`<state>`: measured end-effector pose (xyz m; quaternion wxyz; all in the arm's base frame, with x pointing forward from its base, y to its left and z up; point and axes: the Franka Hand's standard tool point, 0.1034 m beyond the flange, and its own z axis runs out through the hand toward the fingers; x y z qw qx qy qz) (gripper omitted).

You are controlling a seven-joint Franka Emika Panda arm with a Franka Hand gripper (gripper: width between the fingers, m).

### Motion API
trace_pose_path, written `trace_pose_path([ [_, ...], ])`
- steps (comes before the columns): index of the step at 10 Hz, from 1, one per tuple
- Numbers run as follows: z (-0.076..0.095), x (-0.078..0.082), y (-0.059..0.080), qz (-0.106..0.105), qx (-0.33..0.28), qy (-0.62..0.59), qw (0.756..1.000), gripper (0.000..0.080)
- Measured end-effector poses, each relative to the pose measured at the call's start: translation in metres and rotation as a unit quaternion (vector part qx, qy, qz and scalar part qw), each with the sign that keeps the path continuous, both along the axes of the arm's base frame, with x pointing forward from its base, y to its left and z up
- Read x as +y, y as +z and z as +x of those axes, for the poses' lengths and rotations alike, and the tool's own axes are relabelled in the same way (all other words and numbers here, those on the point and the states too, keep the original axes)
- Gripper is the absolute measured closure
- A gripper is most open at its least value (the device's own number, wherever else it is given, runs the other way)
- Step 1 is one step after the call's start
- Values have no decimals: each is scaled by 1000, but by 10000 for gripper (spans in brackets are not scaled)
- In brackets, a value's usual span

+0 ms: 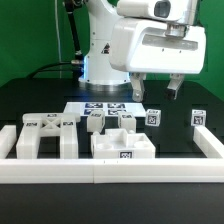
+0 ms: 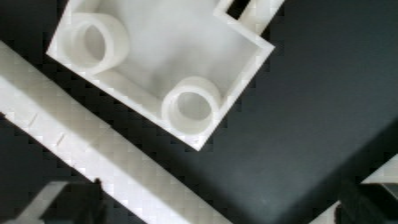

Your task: Assemble chair

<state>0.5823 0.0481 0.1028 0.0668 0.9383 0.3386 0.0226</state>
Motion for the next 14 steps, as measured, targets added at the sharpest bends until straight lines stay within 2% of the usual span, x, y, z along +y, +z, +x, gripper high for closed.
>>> trace_pose_path([
  [5, 0, 0, 0, 0, 0, 0, 1000, 149],
  [6, -3, -2, -2, 6, 8, -15, 1000, 149],
  [8, -12, -15, -12, 35, 53, -101, 993, 149],
  [9, -10, -13, -13, 44, 53, -150, 986, 149],
  [13, -10, -8, -16, 47, 43, -263, 963, 149],
  [14, -10, -9, -17, 48, 44, -251, 966, 149],
])
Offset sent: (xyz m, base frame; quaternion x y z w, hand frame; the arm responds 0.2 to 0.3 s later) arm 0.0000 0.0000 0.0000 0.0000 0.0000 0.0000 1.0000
